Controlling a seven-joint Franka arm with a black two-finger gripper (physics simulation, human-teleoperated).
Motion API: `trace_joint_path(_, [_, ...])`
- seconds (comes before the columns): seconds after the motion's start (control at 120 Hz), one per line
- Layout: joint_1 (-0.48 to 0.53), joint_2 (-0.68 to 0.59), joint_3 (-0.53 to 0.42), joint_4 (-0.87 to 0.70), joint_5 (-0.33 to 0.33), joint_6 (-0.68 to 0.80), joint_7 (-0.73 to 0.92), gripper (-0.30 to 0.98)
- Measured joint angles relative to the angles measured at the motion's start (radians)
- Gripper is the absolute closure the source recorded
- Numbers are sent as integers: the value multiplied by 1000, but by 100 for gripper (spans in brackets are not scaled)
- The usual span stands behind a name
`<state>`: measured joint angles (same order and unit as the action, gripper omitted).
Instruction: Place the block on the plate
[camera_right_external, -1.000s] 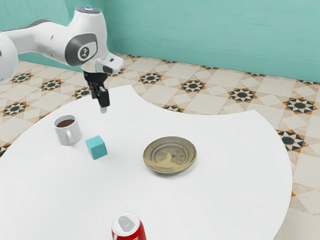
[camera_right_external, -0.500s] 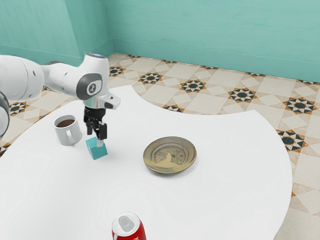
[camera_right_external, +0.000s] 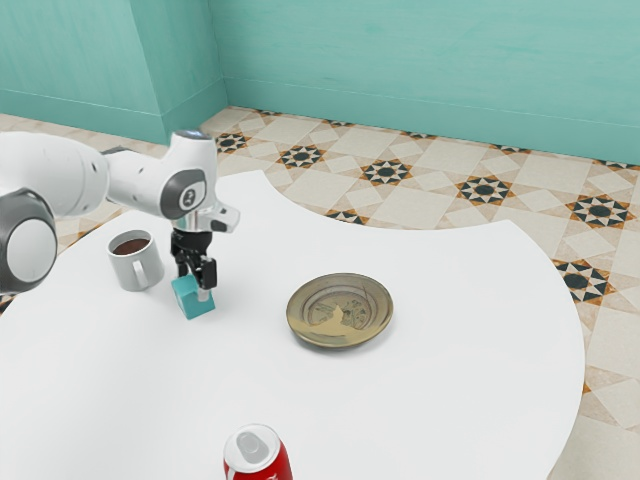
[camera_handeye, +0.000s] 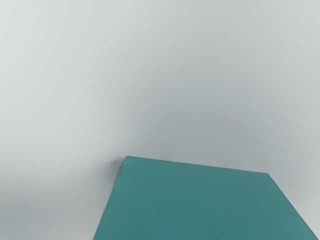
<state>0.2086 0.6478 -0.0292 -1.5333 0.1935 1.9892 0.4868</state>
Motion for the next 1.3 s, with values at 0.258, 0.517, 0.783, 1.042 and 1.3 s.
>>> trace_joint_path(0.258, [11,11,0,-6,-26,18,8,4])
trace_joint_path(0.517, [11,8,0,-16,-32,15,13,18])
trace_joint_path(0.783, [10,-3,2,-32,-29,20,16,26])
trace_joint_path(1.042, [-13,-69,2,-60,-26,24,18,31])
trace_joint_path(1.3, [-113,-181,-40,-77,-45,31,16,31])
